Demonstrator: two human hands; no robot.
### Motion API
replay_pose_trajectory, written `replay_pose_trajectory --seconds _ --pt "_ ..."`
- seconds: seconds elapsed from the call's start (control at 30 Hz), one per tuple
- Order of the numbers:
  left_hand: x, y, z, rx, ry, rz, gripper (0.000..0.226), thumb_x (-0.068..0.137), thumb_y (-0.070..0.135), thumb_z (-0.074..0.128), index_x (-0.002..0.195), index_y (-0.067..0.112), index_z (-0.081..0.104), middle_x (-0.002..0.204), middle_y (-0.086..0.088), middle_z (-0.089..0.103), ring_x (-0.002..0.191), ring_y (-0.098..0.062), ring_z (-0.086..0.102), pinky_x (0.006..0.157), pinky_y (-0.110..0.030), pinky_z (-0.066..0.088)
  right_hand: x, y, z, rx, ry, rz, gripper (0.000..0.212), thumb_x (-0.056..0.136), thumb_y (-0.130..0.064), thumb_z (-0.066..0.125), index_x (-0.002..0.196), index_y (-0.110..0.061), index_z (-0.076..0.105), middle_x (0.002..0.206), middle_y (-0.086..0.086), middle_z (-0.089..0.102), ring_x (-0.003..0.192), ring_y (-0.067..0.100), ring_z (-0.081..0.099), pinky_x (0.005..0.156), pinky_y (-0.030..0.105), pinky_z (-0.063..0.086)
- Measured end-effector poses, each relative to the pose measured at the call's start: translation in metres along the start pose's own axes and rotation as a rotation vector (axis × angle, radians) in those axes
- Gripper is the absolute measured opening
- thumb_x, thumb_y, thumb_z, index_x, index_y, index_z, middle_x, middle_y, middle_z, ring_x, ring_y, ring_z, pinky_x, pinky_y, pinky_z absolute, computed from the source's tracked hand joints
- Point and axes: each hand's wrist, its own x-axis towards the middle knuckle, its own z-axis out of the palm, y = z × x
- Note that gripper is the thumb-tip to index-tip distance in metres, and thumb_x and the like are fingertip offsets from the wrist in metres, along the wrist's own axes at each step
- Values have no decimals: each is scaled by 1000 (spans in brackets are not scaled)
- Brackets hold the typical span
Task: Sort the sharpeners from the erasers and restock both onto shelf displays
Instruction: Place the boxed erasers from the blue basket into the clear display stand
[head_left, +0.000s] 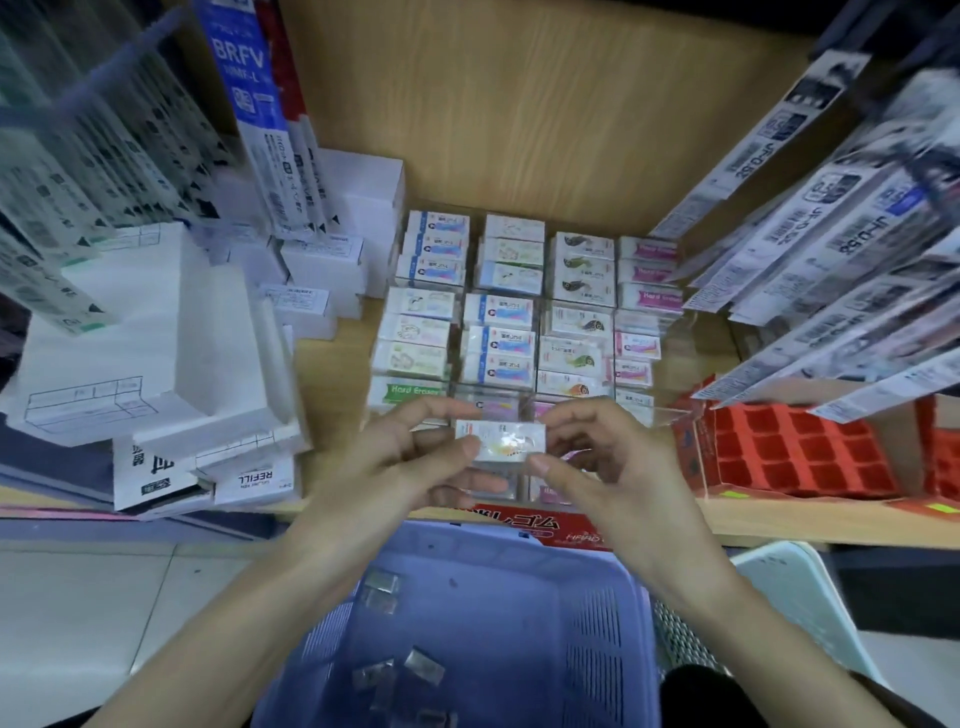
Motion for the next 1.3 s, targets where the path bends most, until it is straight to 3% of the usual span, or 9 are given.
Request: replay_pose_trajectory --seconds 0.13,0.3,0.4,0.53,0.73,0.83,0.93,1.13,1.3 --pt "7 -3 12 154 -7 74 32 82 22 60 113 22 52 97 7 74 81 -14 71 67 -20 54 14 7 -27 173 110 89 21 76 -1 73 85 -17 64 69 -7 68 66 2 61 64 12 47" --pt "18 -29 -6 776 160 334 24 87 43 60 105 27 58 105 19 64 95 2 58 84 -16 46 49 35 -59 -199 287 111 15 82 -10 71 90 -21 63 80 -5 67 74 6 62 64 9 47" --pt "16 -47 -6 1112 9 534 37 84 50 47 105 22 60 105 10 64 97 -4 52 80 -13 36 57 42 -65 -350 205 71 12 85 -10 69 92 -20 66 82 -11 65 76 -2 60 67 7 45" --pt "12 -70 -4 1381 -107 706 26 82 35 56 104 20 61 108 5 62 98 -10 50 79 -25 48 56 39 -70 -256 199 46 15 84 -8 70 85 -22 68 81 -11 67 72 -5 61 67 7 46" --pt "13 -74 -10 1408 -109 776 24 80 23 63 103 17 63 115 2 61 101 -12 48 83 -29 47 61 45 -50 -504 215 -7 17 88 -17 66 103 -10 72 91 -4 67 79 0 57 77 5 41" --pt "11 -74 -11 1407 -126 734 36 69 18 79 102 17 65 115 2 62 101 -11 48 77 -28 54 63 47 -44 -843 328 -181 24 87 -25 66 104 -10 72 100 9 64 98 25 53 93 36 44" --pt "10 -75 -12 1392 -136 740 29 78 19 71 106 19 62 118 3 61 103 -11 49 78 -29 55 60 50 -37 -919 239 -443 19 84 -15 66 101 -9 72 96 10 61 91 31 56 78 42 49" --pt "10 -77 -14 1392 -134 739 29 85 29 45 110 21 59 120 5 59 104 -10 50 81 -28 52 59 66 -23 -920 192 -471 31 73 12 71 99 -5 73 86 12 60 79 33 59 50 41 54" --pt "9 -76 -14 1385 -138 727 33 85 31 40 110 21 58 121 5 59 104 -9 48 79 -27 54 58 62 -22 -958 192 -489 26 76 6 66 97 -5 74 87 12 61 75 33 60 61 42 54"
